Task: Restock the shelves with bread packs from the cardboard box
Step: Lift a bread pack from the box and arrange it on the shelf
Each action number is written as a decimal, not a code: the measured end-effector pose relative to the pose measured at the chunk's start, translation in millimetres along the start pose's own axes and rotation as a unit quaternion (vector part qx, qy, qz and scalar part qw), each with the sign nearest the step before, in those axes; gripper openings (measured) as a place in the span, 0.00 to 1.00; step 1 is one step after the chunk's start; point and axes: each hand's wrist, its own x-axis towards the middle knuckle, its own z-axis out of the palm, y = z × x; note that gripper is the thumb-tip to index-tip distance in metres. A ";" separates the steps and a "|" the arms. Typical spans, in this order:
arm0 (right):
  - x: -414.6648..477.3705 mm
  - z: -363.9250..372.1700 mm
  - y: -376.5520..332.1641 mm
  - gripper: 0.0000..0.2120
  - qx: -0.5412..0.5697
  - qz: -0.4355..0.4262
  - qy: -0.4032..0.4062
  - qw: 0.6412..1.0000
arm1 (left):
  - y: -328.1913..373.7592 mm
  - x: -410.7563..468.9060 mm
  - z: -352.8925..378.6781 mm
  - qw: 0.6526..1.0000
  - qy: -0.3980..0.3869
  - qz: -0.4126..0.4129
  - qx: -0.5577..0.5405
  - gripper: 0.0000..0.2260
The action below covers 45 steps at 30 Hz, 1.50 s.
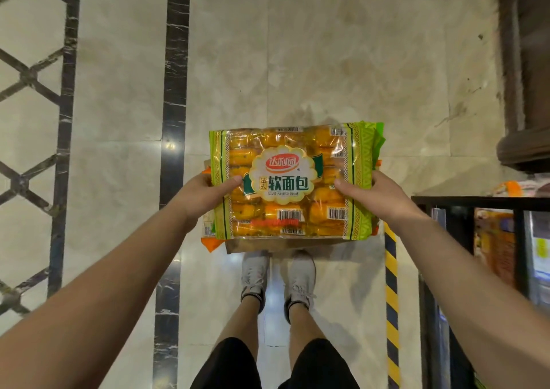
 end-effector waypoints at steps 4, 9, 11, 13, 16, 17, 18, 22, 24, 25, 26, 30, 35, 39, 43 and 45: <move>-2.4 5.6 -2.9 0.26 0.014 -0.031 0.005 0.999 | -5.5 0.8 -0.5 0.999 -0.039 -0.005 -0.003 0.12; -0.3 8.8 4.6 0.26 0.095 -0.009 0.013 0.995 | -20.4 0.8 0.5 0.998 -0.031 -0.012 -0.048 0.27; -2.4 9.2 8.3 0.27 0.125 -0.013 0.018 0.992 | -27.7 -1.4 0.3 0.997 -0.038 -0.005 -0.068 0.39; -6.4 9.4 12.0 0.27 0.159 -0.017 0.014 0.987 | -38.2 -0.5 -0.2 0.995 -0.052 0.008 -0.088 0.47; -14.5 7.2 17.2 0.28 0.212 -0.020 -0.011 0.977 | -39.5 -8.3 3.6 0.991 -0.052 0.027 -0.118 0.40; -18.6 5.5 17.7 0.28 0.223 -0.026 -0.020 0.974 | -38.9 -12.0 4.2 0.990 -0.048 0.032 -0.129 0.36; -23.5 2.9 17.5 0.28 0.233 -0.034 -0.028 0.972 | -38.6 -15.5 4.2 0.989 -0.045 0.036 -0.136 0.34; -48.9 -12.5 12.3 0.28 0.280 -0.057 -0.043 0.957 | -26.1 -36.8 1.1 0.984 -0.050 0.064 -0.159 0.41; -63.2 -22.1 9.1 0.28 0.294 -0.057 -0.046 0.953 | -13.4 -50.4 -1.2 0.982 -0.059 0.075 -0.165 0.45; -71.1 -27.3 7.6 0.29 0.305 -0.055 -0.050 0.949 | -4.7 -58.8 -2.0 0.982 -0.065 0.080 -0.159 0.48; -80.3 -33.1 6.2 0.30 0.317 -0.056 -0.054 0.945 | 3.4 -67.3 -3.3 0.982 -0.076 0.087 -0.151 0.50; -124.0 -60.1 2.5 0.47 0.347 -0.054 -0.078 0.933 | 40.8 -109.9 -9.6 0.979 -0.117 0.091 -0.142 0.47; -195.8 -96.8 -1.9 0.53 0.388 -0.061 -0.100 0.914 | 85.1 -173.1 -15.2 0.968 -0.162 0.117 -0.149 0.49; -254.2 -117.4 -2.3 0.49 0.409 -0.096 -0.074 0.904 | 109.5 -222.5 -14.2 0.961 -0.174 0.152 -0.151 0.49; -299.5 -131.3 10.1 0.37 0.411 -0.136 -0.029 0.901 | 125.7 -250.7 -6.7 0.956 -0.189 0.177 -0.141 0.39; -317.7 -134.1 21.2 0.43 0.428 -0.148 0.004 0.892 | 132.9 -259.5 1.9 0.953 -0.197 0.191 -0.129 0.39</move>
